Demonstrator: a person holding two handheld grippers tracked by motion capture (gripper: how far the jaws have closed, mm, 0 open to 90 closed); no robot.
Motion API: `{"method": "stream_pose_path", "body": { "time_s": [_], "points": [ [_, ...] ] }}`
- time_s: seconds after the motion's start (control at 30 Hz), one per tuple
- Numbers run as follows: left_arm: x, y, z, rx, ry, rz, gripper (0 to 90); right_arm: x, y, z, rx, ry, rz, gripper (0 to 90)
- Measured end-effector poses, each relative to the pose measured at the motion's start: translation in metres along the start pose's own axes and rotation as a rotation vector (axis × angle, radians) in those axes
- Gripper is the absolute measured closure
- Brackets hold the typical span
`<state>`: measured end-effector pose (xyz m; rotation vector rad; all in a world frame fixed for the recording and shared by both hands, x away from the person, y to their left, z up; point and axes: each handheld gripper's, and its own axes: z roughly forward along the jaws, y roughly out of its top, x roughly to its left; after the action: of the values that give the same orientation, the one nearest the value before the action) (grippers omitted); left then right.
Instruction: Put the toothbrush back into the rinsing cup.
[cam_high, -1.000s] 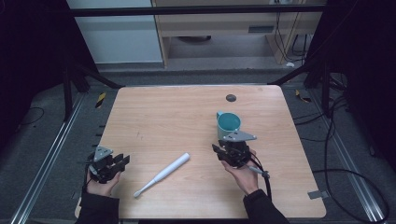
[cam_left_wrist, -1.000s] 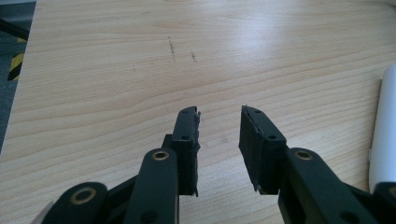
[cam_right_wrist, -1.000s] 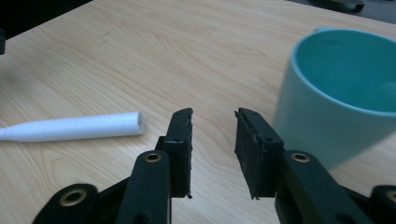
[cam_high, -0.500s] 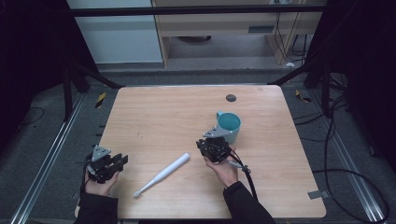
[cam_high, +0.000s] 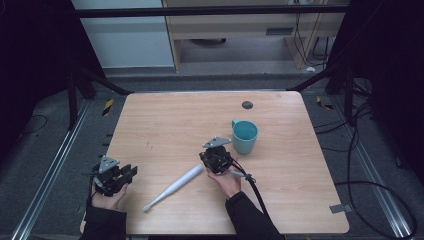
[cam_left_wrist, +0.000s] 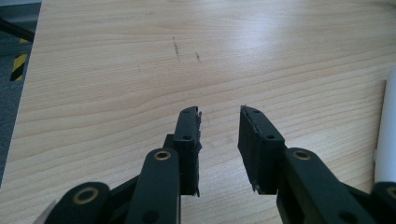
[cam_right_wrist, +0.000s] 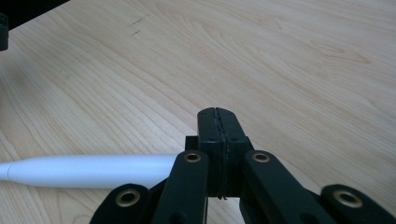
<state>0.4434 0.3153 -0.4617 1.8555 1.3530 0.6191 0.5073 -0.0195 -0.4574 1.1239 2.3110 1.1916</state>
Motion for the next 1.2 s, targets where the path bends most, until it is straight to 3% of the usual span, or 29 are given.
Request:
{"method": "stream_pose_path", "body": {
  "time_s": [0.37, 0.73, 1.2],
  "points": [
    [0.0, 0.0, 0.001, 0.003, 0.001, 0.005, 68.2, 0.004, -0.004, 0.018, 0.035, 0.021, 0.011, 90.0],
    [0.0, 0.0, 0.0, 0.0, 0.002, 0.003, 68.2, 0.006, -0.009, 0.029, 0.08, 0.021, -0.015, 90.0],
    [0.0, 0.001, -0.002, -0.007, 0.004, 0.0, 68.2, 0.004, -0.019, 0.018, 0.117, 0.025, -0.015, 90.0]
  ]
}}
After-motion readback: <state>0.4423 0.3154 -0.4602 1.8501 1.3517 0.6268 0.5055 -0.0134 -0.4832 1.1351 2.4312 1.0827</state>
